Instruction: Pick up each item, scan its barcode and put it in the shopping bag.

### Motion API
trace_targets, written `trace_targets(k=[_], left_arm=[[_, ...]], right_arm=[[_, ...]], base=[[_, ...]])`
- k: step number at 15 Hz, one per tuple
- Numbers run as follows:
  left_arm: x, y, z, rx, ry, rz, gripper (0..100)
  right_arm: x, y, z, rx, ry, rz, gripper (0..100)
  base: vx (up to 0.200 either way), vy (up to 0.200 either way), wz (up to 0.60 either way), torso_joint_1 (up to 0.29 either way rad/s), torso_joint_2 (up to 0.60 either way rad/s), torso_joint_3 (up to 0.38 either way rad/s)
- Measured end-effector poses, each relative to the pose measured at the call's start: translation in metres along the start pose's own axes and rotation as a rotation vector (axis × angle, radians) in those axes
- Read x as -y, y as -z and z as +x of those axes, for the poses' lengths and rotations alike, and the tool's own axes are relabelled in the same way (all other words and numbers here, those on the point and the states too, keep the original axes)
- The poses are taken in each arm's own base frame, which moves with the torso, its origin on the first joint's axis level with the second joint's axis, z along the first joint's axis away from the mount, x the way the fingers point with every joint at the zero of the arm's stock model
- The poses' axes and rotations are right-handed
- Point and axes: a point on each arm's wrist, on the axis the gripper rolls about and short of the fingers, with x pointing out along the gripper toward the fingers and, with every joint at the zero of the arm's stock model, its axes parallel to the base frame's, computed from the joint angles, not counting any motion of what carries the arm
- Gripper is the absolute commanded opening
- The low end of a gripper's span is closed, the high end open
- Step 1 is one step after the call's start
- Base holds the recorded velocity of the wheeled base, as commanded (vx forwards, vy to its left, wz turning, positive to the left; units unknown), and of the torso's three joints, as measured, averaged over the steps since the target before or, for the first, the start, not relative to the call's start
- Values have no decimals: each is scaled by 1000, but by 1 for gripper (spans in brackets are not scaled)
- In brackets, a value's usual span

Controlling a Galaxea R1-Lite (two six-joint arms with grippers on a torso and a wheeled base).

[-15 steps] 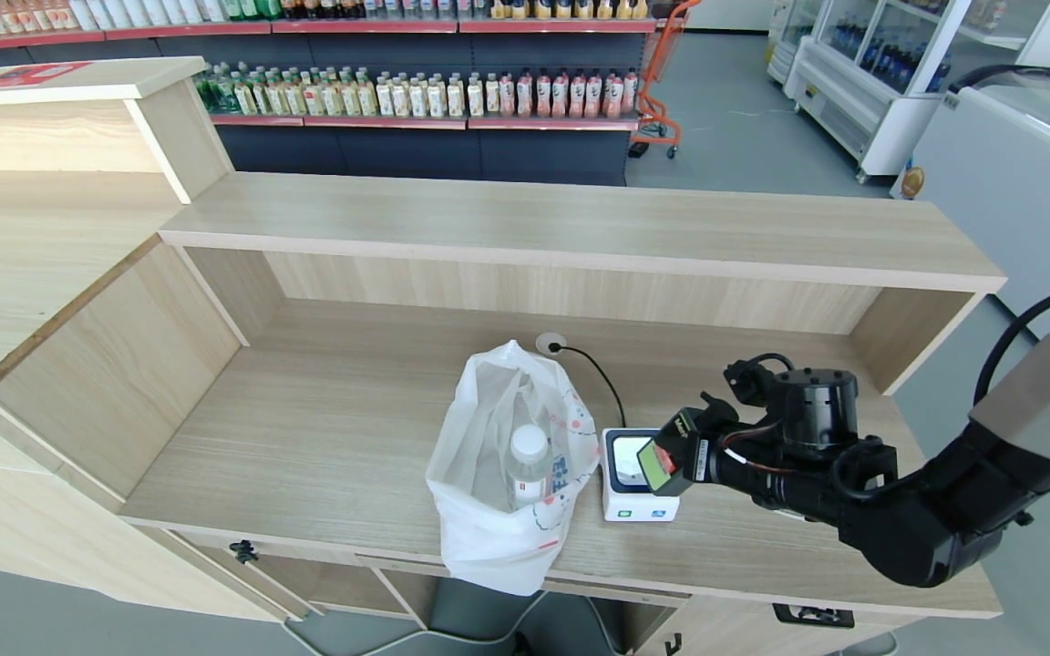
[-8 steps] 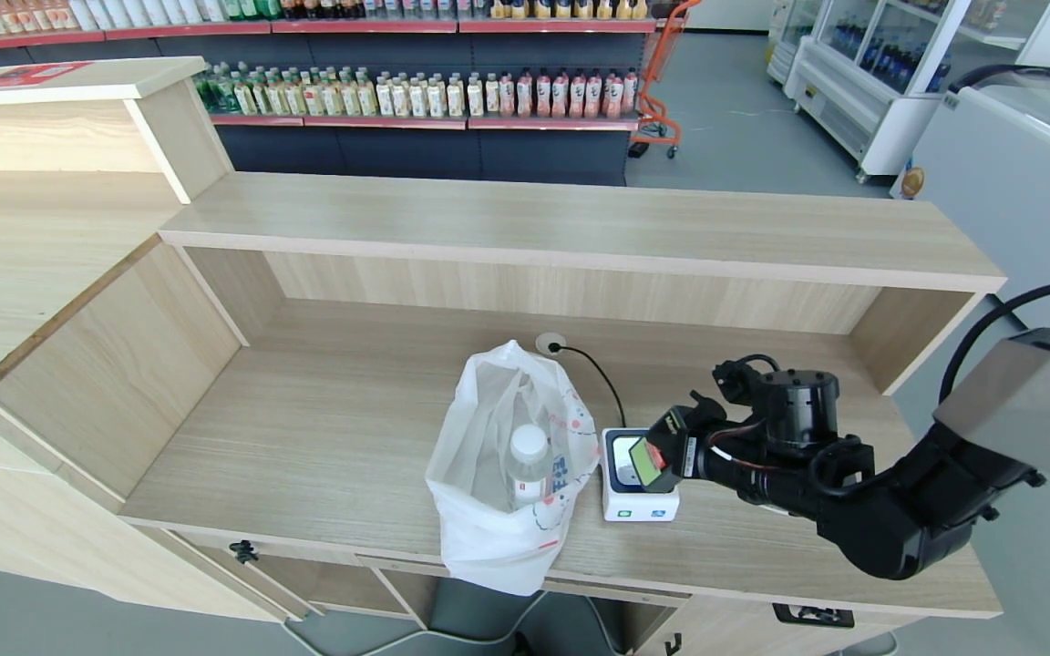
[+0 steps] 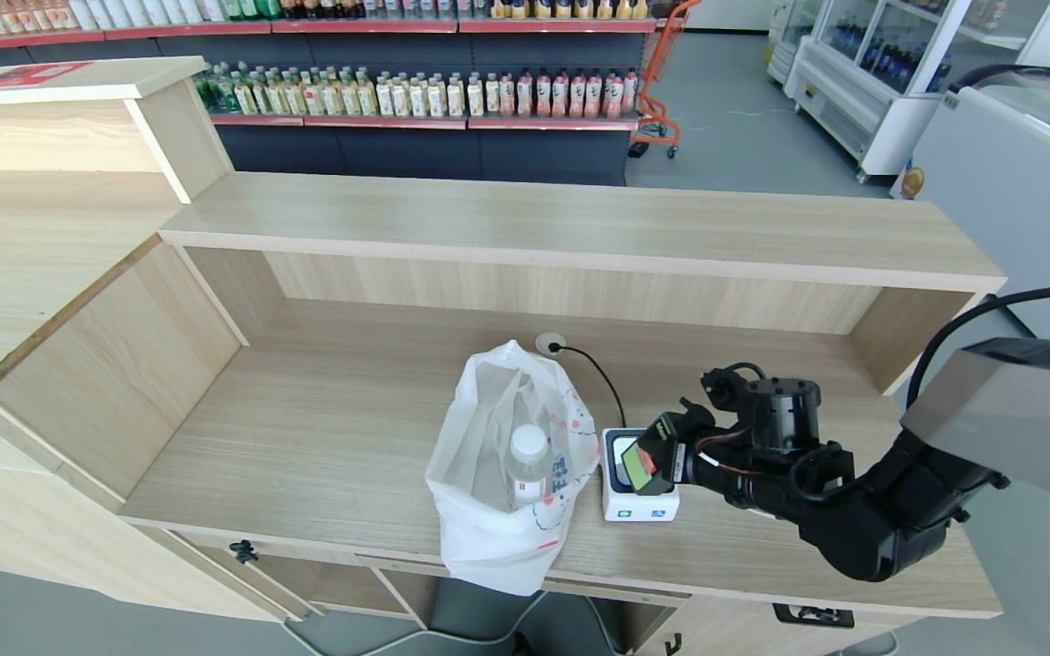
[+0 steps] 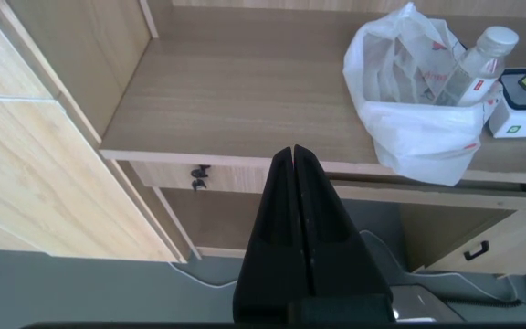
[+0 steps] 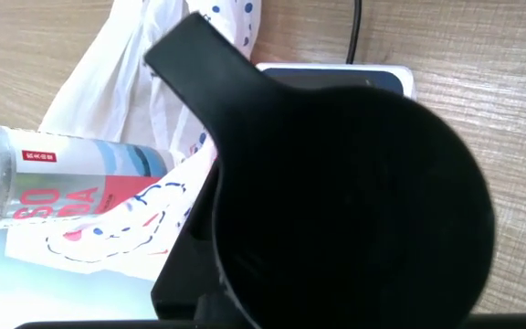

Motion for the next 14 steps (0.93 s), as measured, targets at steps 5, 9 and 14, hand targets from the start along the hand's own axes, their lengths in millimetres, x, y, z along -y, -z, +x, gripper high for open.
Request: trace_targets(k=[5,9,14], left_arm=[[0,0,0,0,0,-1,0],[0,0,0,0,0,0,0],[0,0,0,0,1,0,0]], right_arm=[[-6,-4,9,21,-23,14,0],[-7,0,15,24,-28,11,0],[-6,2,20,29,-30,10,0]], base=[[0,0,0,0,0,0],[0,0,0,0,0,0],[0,0,0,0,0,0]])
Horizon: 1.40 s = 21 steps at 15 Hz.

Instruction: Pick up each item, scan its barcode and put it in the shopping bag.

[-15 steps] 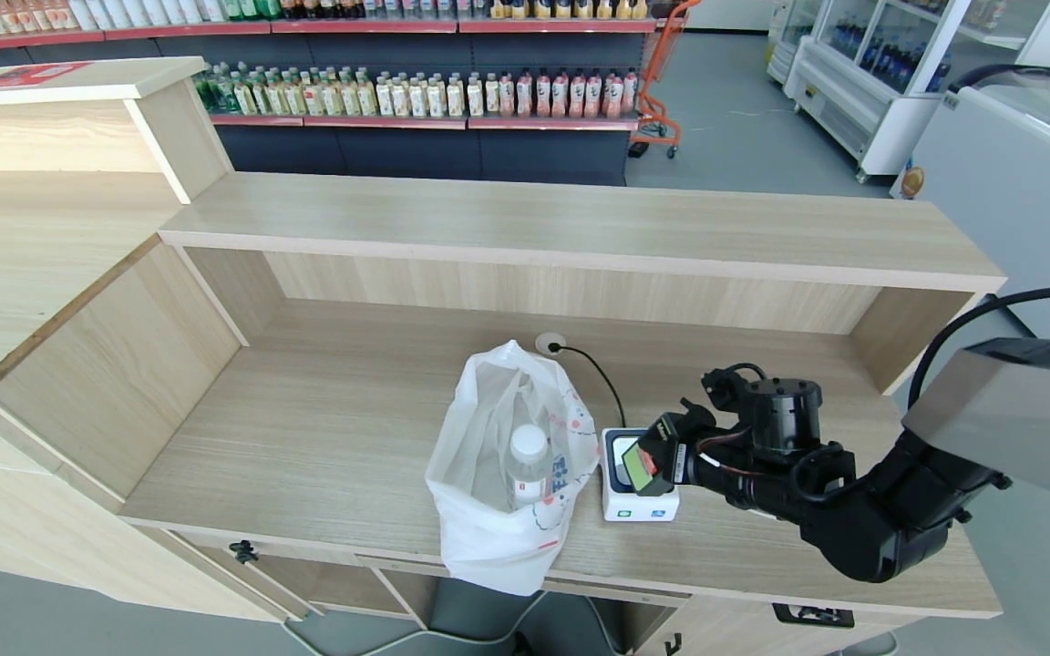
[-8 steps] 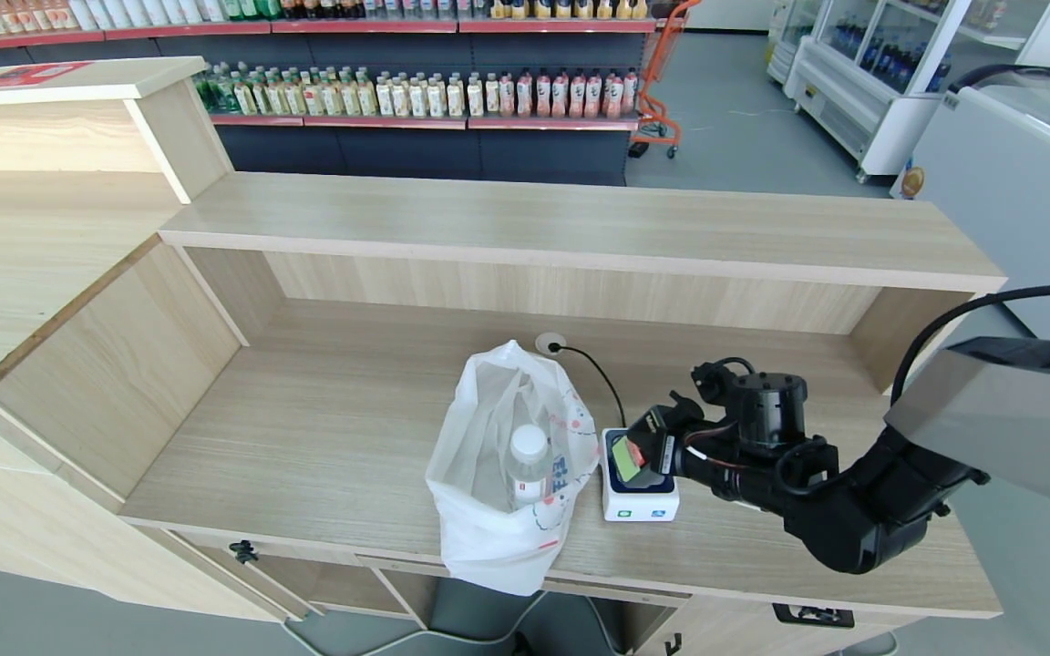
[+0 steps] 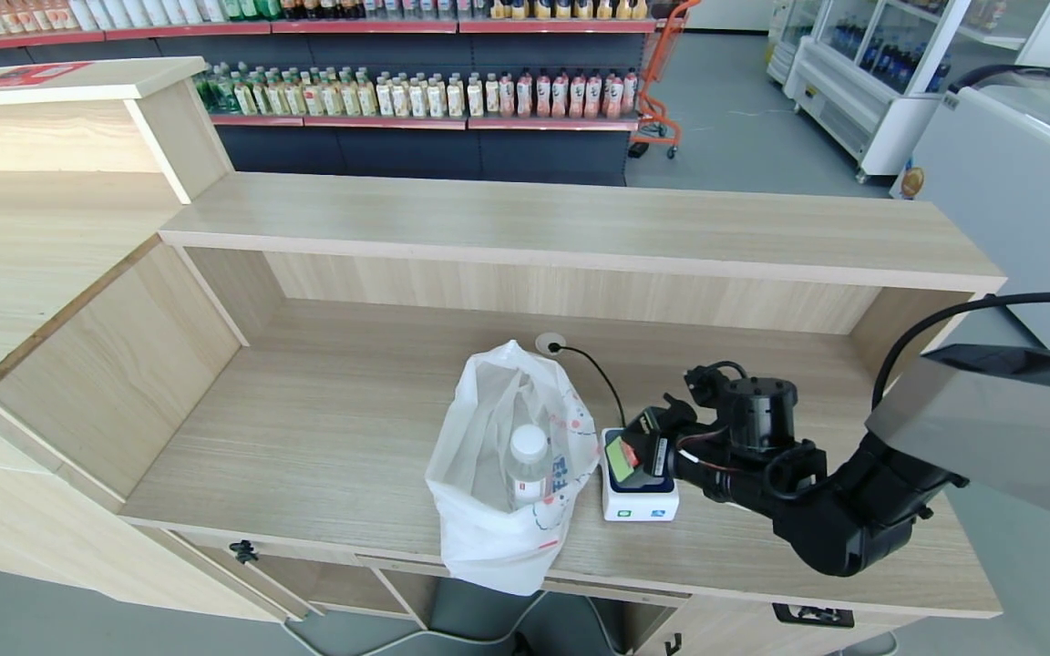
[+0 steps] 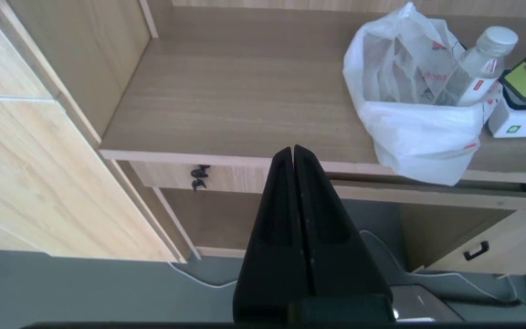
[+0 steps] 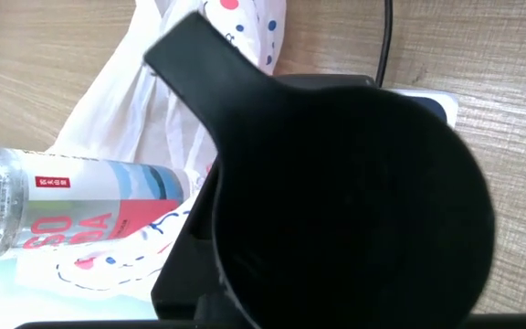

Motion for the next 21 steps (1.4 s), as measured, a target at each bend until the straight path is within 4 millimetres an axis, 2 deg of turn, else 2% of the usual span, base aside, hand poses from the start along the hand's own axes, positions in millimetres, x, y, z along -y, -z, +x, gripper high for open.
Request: trace_targets(k=[21], left_arm=[[0,0,0,0,0,1,0]], right_arm=[[-8,5,7,19,6,-14,0]], base=[[0,0,0,0,0,0]])
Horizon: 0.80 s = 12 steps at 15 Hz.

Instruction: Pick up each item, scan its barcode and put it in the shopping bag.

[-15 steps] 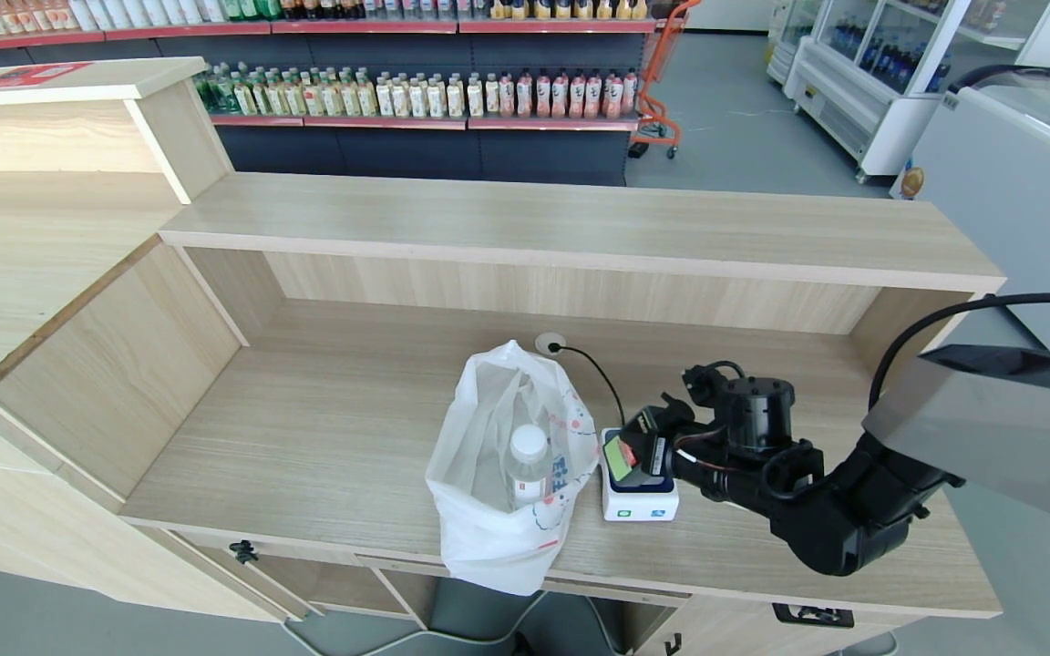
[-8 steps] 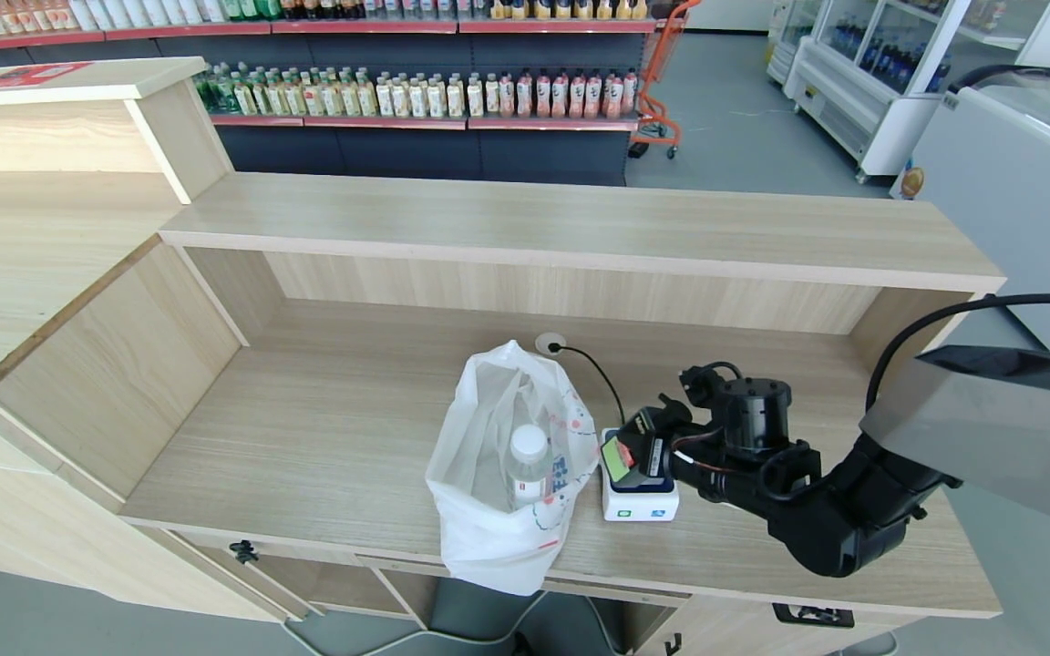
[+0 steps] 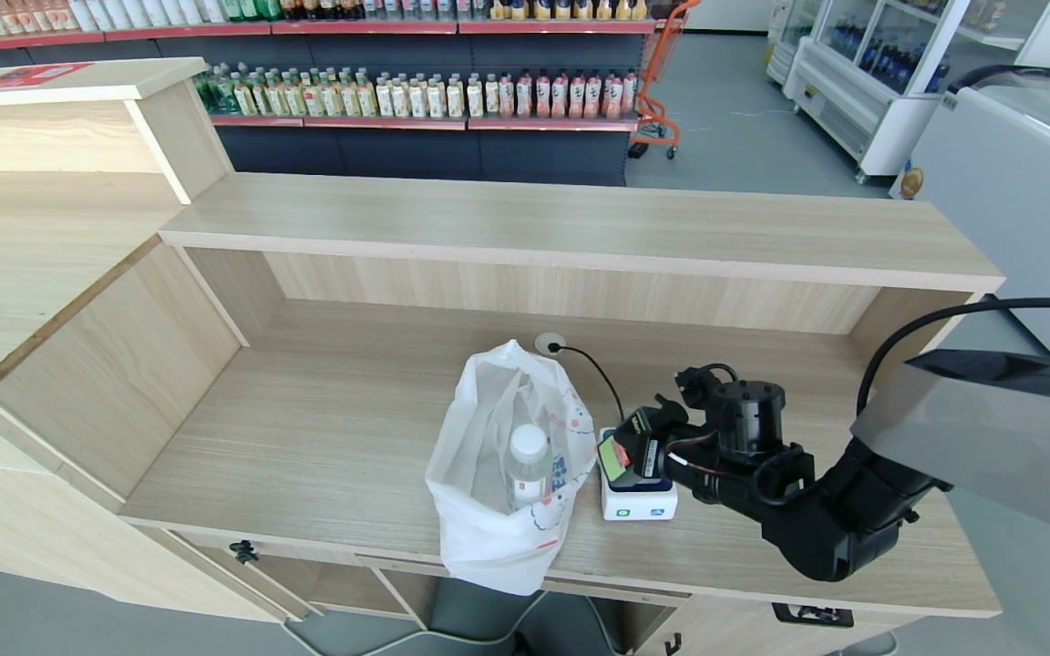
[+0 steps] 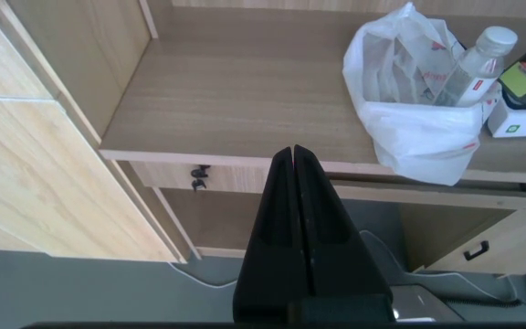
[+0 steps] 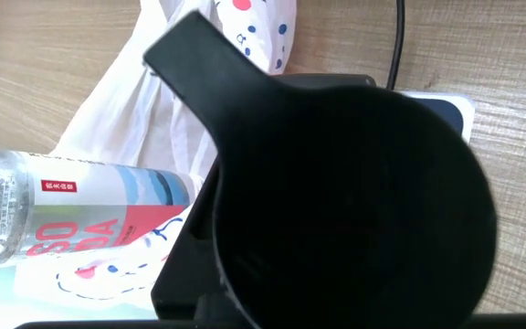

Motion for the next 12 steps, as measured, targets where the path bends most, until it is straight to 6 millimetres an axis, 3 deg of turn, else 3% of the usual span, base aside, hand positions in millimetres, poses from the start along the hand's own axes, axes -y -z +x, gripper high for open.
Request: trace_targets(k=[4,8,12], left_arm=[[0,0,0,0,0,1,0],[0,0,0,0,0,1,0],[0,0,0,1,-1,0,0]], right_arm=[[1,5,1,9,-2,-1,0],[-2,-3,-7,15,-3,-2,0],[-7,-24,-29,70,-10,-3,0]], base=[[0,0,0,0,0,0],[0,0,0,0,0,0],[0,200,0,-1,1,2]])
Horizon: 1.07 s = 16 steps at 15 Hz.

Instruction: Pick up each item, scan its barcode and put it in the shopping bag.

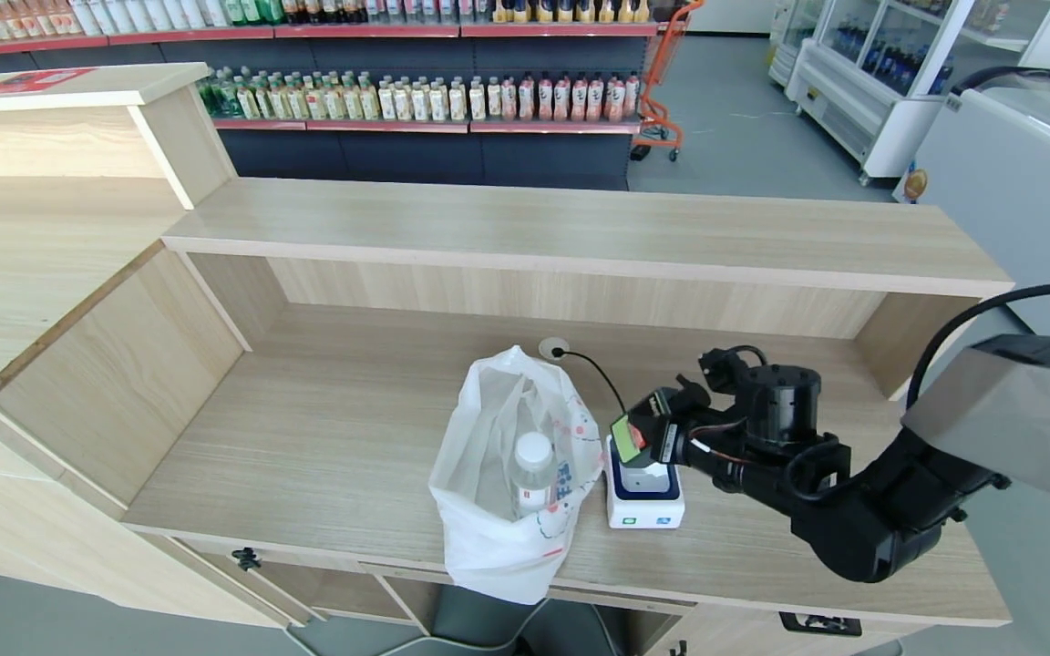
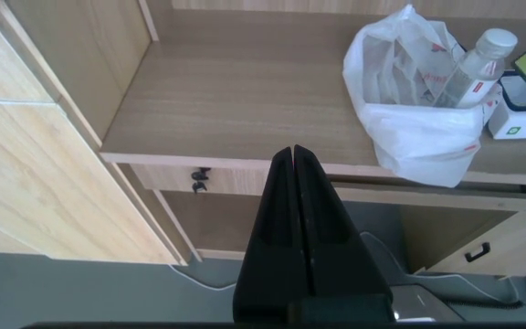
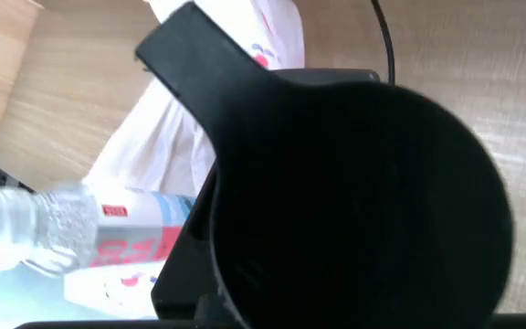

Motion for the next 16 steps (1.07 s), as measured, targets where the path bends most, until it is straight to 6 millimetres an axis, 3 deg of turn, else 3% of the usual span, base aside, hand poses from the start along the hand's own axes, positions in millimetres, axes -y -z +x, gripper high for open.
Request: trace_targets(k=[4,8,16], left_arm=[[0,0,0,0,0,0,0],[0,0,0,-1,-1,-2,0],[0,0,0,-1,0,-2,0]], right_arm=[[-9,-25,-18,-8,6,-36,0],[-12,-45,-12,66,52,-192,0],[-19,-23,29,39,44,-235,0]], base=[[0,0,0,0,0,0],[0,0,0,0,0,0],[0,0,0,0,0,0]])
